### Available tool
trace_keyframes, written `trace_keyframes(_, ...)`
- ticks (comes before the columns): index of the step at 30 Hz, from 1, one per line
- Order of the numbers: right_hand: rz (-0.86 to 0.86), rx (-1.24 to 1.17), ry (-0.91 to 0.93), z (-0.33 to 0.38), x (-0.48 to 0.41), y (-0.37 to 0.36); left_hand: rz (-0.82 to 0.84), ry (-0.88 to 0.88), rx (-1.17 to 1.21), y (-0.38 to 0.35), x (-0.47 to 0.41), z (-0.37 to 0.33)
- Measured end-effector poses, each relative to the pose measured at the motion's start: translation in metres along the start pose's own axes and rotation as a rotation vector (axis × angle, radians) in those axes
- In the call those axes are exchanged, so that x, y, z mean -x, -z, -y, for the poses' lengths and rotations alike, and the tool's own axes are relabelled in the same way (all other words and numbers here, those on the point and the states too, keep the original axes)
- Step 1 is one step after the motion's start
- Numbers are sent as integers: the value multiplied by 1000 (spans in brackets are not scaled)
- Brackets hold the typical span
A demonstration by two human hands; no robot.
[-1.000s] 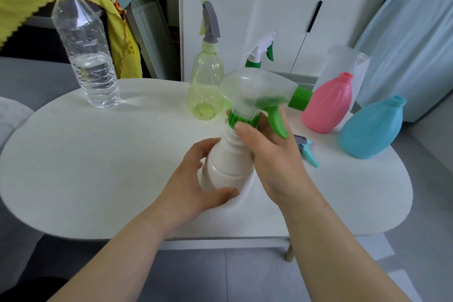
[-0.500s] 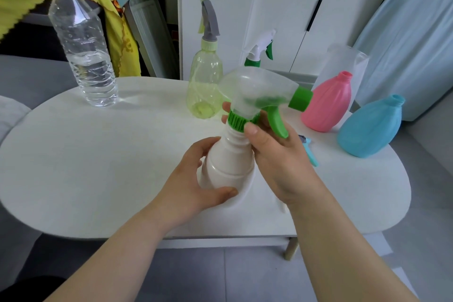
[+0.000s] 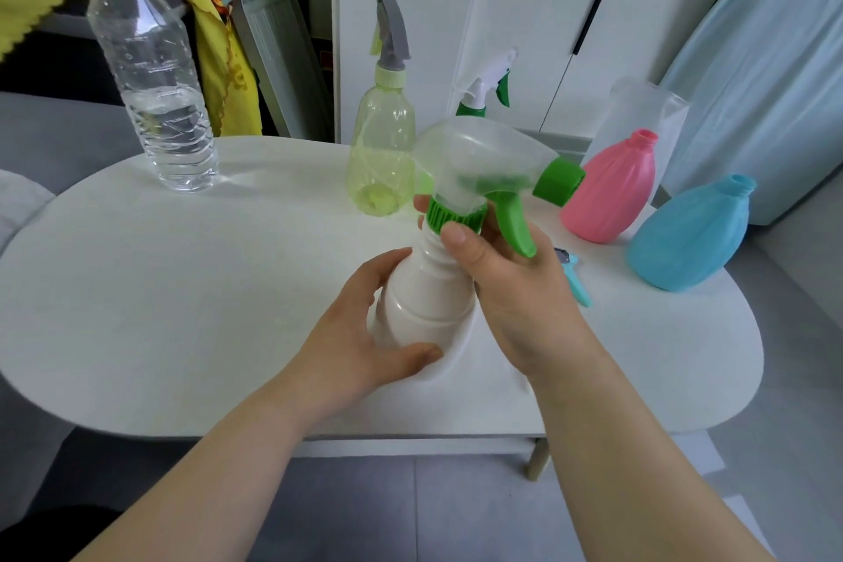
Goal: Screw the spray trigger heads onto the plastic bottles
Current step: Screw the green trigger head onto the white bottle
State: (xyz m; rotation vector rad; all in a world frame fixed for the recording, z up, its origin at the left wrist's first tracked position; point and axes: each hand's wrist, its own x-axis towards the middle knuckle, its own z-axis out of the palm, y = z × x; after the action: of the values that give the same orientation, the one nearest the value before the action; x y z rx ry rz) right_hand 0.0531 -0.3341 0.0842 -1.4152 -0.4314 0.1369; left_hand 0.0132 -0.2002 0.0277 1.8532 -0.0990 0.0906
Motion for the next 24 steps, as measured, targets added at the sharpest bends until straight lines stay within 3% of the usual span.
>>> trace_keyframes(6, -120, -123, 64, 2, -3, -2, 77, 30, -41, -6, 3, 4)
trace_keyframes(9, -45, -197, 35, 10, -5, 6, 72, 14, -102, -3, 3, 0)
trace_keyframes(13, 100, -149, -43, 18, -4, 18, 183, 11, -148, -2, 6, -7)
trace_keyframes(21, -274, -73, 63, 12, -8, 8, -12, -36, -178, -17, 10, -9)
trace_keyframes(24, -165, -132, -18, 14, -7, 18, 69, 6, -152, -12, 10, -14)
